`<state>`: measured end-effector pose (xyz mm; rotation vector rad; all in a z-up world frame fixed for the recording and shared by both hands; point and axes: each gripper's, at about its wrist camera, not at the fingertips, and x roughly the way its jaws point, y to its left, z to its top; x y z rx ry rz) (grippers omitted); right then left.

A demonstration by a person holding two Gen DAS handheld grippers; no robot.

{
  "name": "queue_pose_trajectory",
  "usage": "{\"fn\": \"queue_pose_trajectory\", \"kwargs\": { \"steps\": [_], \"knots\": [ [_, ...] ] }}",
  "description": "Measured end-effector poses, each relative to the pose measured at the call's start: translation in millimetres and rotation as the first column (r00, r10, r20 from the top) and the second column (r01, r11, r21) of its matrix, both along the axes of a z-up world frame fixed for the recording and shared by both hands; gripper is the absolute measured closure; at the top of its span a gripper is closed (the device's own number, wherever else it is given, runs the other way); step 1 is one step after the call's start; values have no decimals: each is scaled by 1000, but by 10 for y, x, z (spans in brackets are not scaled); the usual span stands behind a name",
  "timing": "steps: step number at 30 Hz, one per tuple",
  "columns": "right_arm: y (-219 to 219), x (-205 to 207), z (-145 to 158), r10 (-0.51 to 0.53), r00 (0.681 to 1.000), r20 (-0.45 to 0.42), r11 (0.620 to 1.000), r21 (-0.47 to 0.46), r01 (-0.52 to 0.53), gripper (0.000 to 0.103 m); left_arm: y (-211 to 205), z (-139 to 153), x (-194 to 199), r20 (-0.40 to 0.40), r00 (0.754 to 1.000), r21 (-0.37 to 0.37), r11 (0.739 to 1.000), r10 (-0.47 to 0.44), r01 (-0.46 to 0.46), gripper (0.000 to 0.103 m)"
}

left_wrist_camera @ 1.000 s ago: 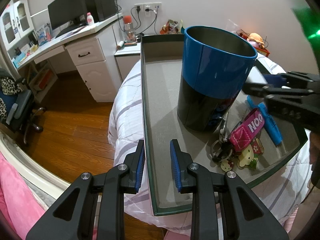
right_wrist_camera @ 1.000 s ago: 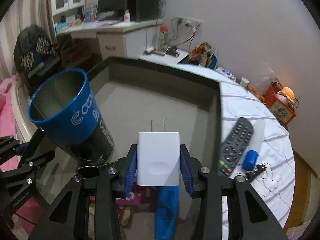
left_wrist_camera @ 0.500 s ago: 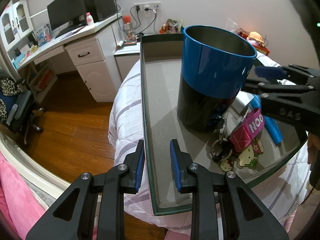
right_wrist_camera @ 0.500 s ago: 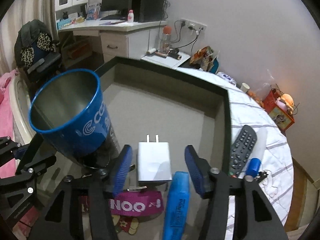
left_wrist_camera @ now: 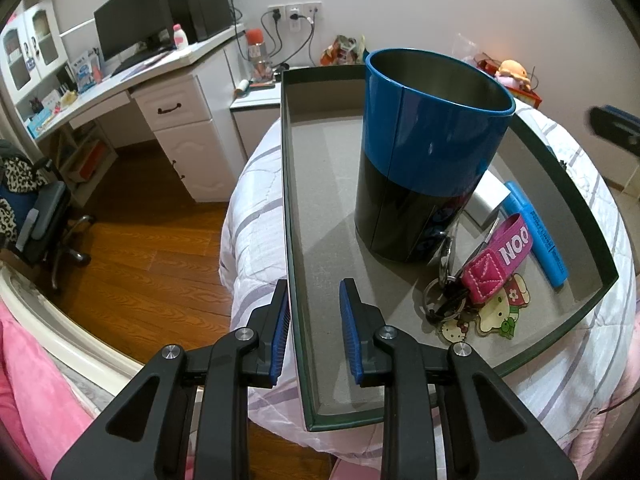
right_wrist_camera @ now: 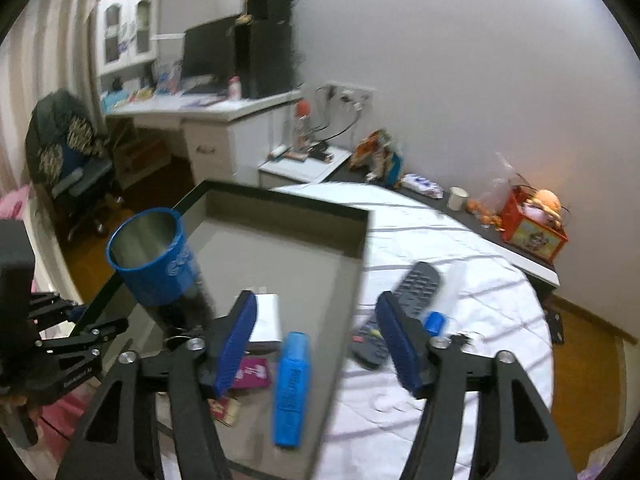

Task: Organize rigid objects
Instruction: 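Open the right tool to release the charger and withdraw, then move the right tool to the black hair clip and grasp it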

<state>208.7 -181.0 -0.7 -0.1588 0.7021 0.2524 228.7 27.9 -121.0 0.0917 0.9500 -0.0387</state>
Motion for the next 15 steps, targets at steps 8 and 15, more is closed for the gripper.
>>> {"fn": "queue_pose_trajectory", "kwargs": {
  "steps": [8, 15],
  "knots": [
    [-786, -17, -105, -175, 984, -41, 983, 51, 177, 27, -9, 11, -30, -1, 1000, 3, 1000, 6, -6, 80],
    [-1000, 85, -539, -185, 972, -144, 975, 94, 200, 27, -16, 34, -48, -3, 1000, 10, 1000, 13, -13, 79]
  ]
}}
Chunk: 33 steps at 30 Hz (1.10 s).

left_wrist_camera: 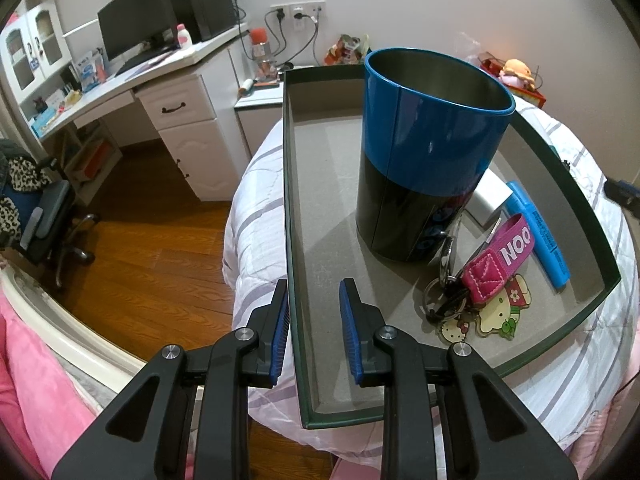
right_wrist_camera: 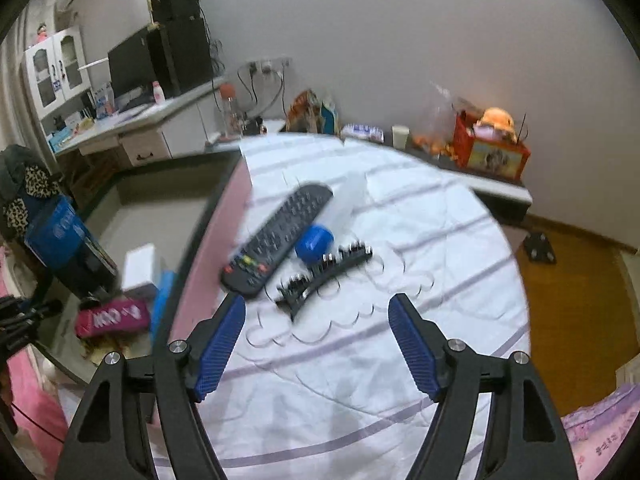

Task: Organize rigid objects
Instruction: 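Move the right tool to the black hair clip and grasp it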

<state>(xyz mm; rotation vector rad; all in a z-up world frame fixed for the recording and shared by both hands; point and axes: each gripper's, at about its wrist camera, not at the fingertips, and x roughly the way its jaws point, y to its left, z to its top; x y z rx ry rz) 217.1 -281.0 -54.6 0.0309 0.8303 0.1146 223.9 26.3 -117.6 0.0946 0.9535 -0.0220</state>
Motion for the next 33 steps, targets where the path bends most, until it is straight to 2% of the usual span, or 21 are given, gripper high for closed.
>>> {"fn": "queue_pose_trajectory", "kwargs": {
  "steps": [4, 12, 17, 22, 24, 25, 26, 31, 33],
  "knots": [
    [-58, 87, -191, -4, 999, -38, 999, 38, 6, 27, -8, 15, 5, -2, 1000, 3, 1000, 1, -1, 79],
    [-41, 372, -408, -2, 996, -88, 999, 31, 5, 27, -11, 19, 0, -2, 1000, 3, 1000, 0, 0, 79],
    [-42, 413, -466, -3, 996, -90, 1000, 5, 3, 28, -16, 18, 4, -3, 1000, 6, 1000, 2, -2, 79],
    [-81, 383, -451, 10, 996, -94, 1000, -15, -12, 47, -12, 22, 13, -2, 1000, 5, 1000, 1, -1, 79],
    [-141, 354, -432, 8, 996, -94, 1000, -12, -10, 63, -10, 26, 9, -2, 1000, 5, 1000, 2, -2, 79],
    [-172, 338, -427, 8, 995, -95, 1000, -7, -9, 68, -11, 24, 12, -2, 1000, 5, 1000, 2, -2, 79],
    [-203, 316, -418, 4, 996, -89, 1000, -2, -4, 78, -12, 25, 10, -2, 1000, 5, 1000, 2, -2, 79],
    [-397, 195, -436, 1, 996, -91, 998, 64, 5, 78, -14, 23, 16, -2, 1000, 6, 1000, 2, -2, 79],
    [-416, 132, -423, 3, 995, -97, 998, 61, 3, 78, -13, 26, 11, -2, 1000, 5, 1000, 1, -1, 79]
  ]
}}
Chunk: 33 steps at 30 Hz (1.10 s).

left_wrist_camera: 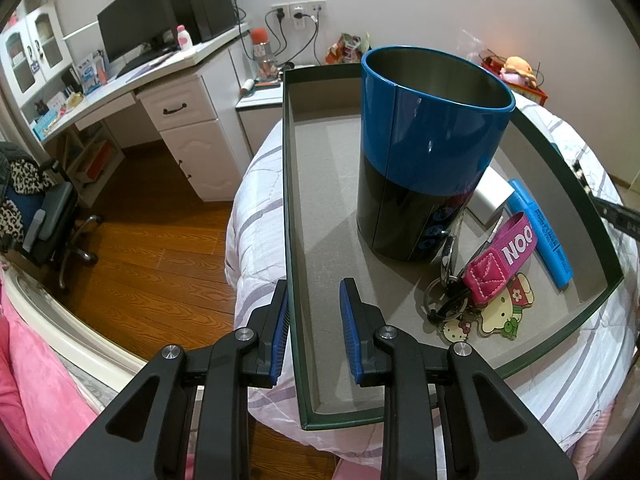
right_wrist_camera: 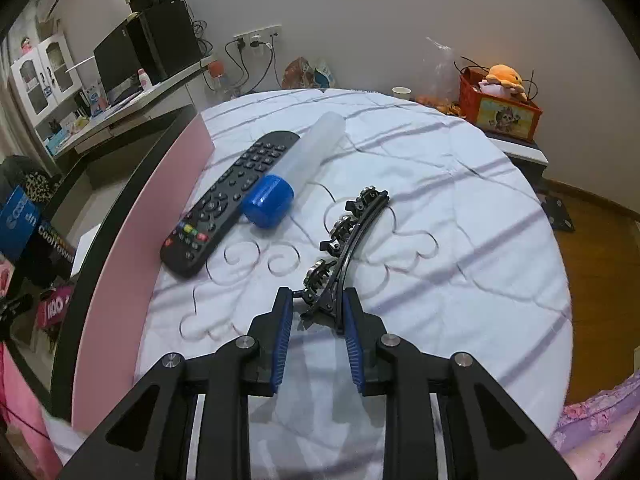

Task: Organize rigid objects
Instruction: 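Move the right tool to the black hair clip and grasp it, then carry the black hair clip with the right tool into the tray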

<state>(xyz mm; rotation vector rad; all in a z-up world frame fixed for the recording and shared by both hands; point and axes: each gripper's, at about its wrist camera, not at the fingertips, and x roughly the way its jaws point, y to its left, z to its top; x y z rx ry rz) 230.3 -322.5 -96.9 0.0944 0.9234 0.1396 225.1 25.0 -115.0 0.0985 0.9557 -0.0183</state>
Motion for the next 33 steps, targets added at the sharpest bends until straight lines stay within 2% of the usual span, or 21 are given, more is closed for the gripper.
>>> {"fn": "queue_pose_trajectory", "kwargs": {
  "steps": [6, 10, 12, 14, 22, 25, 27, 33],
  "knots": [
    [38, -240, 36, 22, 999, -35, 999, -28, -23, 77, -2, 2, 2, 0, 1000, 1, 1000, 0, 0, 79],
    [27, -270, 93, -12, 1000, 1, 999, -38, 12, 74, -2, 0, 3, -1, 1000, 1, 1000, 0, 0, 79],
    [17, -224, 95, -39, 999, 2, 999, -32, 39, 62, -3, 1, 2, 0, 1000, 1, 1000, 0, 0, 79],
    [43, -167, 85, -48, 999, 6, 998, -38, 49, 57, -4, 0, 5, 0, 1000, 1, 1000, 0, 0, 79],
    [121, 7, -6, -61, 998, 6, 994, -93, 61, 57, -3, -2, 4, 0, 1000, 2, 1000, 0, 0, 79],
    [152, -5, -14, -41, 999, 12, 992, -116, 42, 68, -6, 0, 3, 0, 1000, 1, 1000, 0, 0, 79],
    [151, -30, 3, -38, 999, 18, 992, -120, 40, 83, -6, 1, 2, 0, 1000, 1, 1000, 1, -1, 79],
    [204, -123, 99, -16, 999, 37, 993, -119, 20, 83, -7, -2, 4, 0, 1000, 2, 1000, 1, -1, 79]
  ]
}}
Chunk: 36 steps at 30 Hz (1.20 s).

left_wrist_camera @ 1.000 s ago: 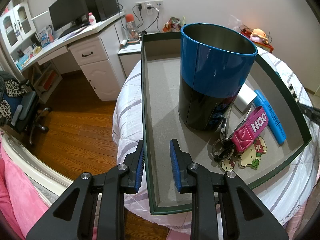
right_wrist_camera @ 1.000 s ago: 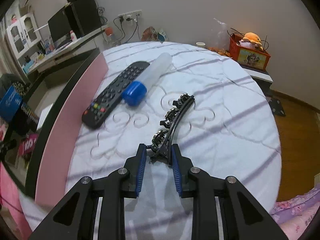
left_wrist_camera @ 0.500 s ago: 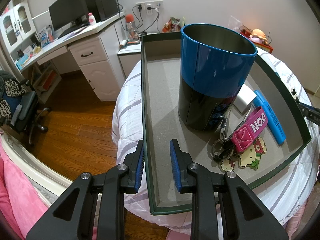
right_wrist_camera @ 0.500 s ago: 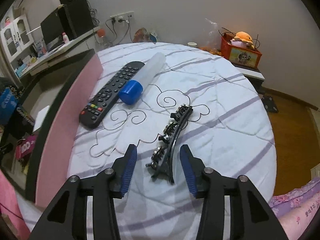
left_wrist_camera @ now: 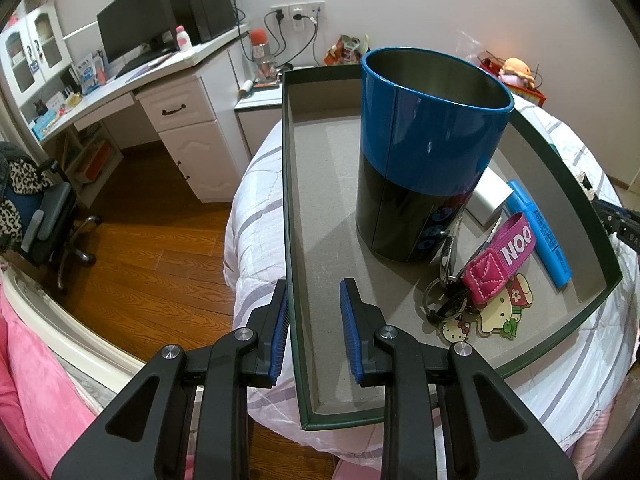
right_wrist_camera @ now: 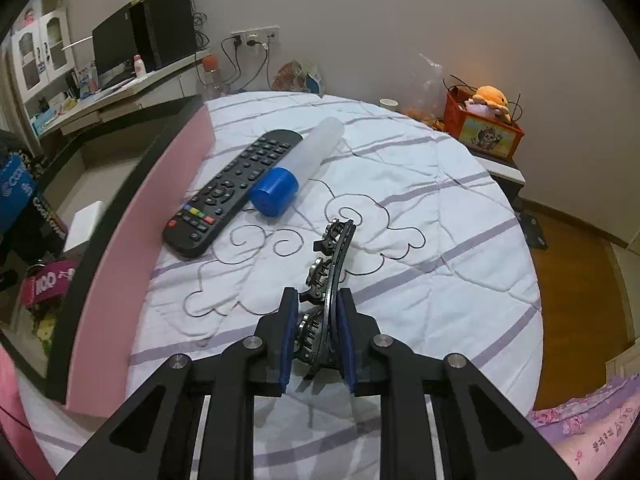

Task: Organize rigid objects
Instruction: 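Carry the black hair clip with the right tool into the tray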

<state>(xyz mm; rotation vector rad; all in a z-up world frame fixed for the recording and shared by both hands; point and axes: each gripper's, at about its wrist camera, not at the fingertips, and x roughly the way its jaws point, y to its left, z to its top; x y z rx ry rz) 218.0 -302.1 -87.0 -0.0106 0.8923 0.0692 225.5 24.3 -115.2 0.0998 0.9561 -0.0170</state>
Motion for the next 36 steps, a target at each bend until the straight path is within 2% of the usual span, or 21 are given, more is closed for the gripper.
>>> {"fn": "queue_pose_trajectory", "kwargs": {
  "steps": [15, 22, 28, 32, 36],
  "knots": [
    [337, -225, 617, 70, 988, 140, 997, -34, -66, 83, 6, 13, -2, 2, 1000, -6, 1000, 0, 0, 79],
    [628, -242, 819, 143, 972, 186, 990, -31, -140, 83, 12, 26, -2, 3, 1000, -10, 1000, -1, 1, 79],
    [993, -237, 826, 248, 953, 174, 968, -16, -249, 83, 13, 30, -3, 2, 1000, -12, 1000, -1, 1, 78],
    [1253, -202, 710, 322, 937, 134, 946, -10, -323, 83, 17, 24, -4, 3, 1000, -12, 1000, -2, 2, 78],
    [1441, -127, 520, 354, 932, 78, 935, -41, -352, 83, 18, 24, -4, 3, 1000, -13, 1000, -2, 2, 78]
  ]
}}
